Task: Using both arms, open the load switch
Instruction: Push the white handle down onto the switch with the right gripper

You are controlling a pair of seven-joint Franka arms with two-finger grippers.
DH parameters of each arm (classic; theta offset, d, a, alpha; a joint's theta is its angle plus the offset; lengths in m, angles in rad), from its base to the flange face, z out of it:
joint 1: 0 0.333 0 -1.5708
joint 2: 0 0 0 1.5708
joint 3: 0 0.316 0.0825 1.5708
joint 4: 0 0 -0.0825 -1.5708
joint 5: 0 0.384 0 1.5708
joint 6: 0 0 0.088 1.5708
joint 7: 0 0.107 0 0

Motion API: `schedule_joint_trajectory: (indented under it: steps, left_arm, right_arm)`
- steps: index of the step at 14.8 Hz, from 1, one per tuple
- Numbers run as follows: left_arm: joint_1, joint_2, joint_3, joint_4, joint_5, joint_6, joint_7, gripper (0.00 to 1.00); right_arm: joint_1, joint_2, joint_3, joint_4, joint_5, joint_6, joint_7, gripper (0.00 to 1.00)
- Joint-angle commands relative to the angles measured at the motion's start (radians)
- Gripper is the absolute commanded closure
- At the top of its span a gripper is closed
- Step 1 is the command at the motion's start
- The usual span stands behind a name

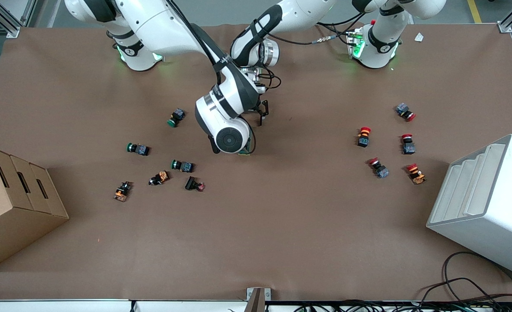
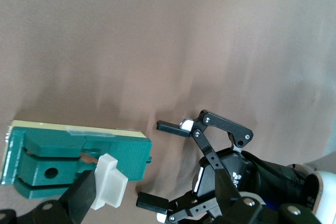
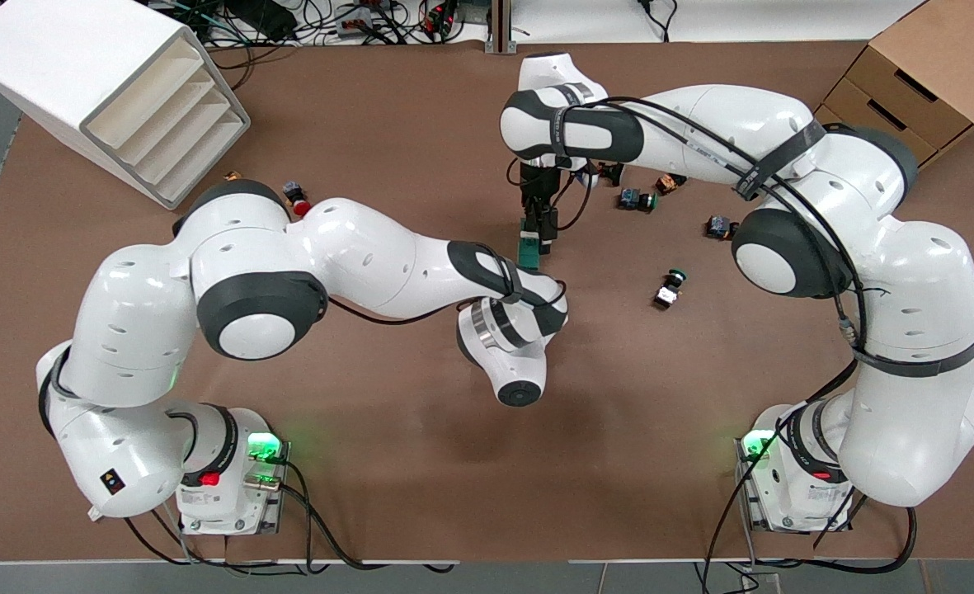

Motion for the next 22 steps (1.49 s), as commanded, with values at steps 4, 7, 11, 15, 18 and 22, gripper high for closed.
schedule_joint_trajectory:
  steps: [4,7,11,15,18,22]
  left_arm:
    - [0.003,0.038,0.004,0.007,0.025,0.000,-0.018,0.00]
    - [0.004,0.037,0.006,0.010,0.025,0.000,-0.018,0.00]
    - [0.007,0.031,0.004,0.010,0.025,0.002,-0.020,0.00]
    - [0.010,0.024,0.003,0.018,0.018,0.002,-0.012,0.00]
    - [0.013,0.020,0.003,0.024,0.011,0.003,0.000,0.00]
    - [0.016,-0.006,0.000,0.055,-0.071,0.012,0.067,0.00]
  right_arm:
    - [0.026,0.021,-0.005,-0.020,0.019,0.008,0.008,0.00]
    - [0.028,0.029,-0.005,-0.020,0.019,0.008,0.006,0.00]
    - [0.018,0.025,-0.005,-0.010,0.016,-0.001,0.002,0.00]
    - [-0.001,-0.012,-0.035,0.044,-0.033,-0.008,-0.056,0.00]
    - [-0.040,-0.070,-0.043,0.041,-0.170,-0.015,-0.231,0.00]
    - [-0.113,-0.104,-0.043,0.042,-0.344,-0.006,-0.551,0.00]
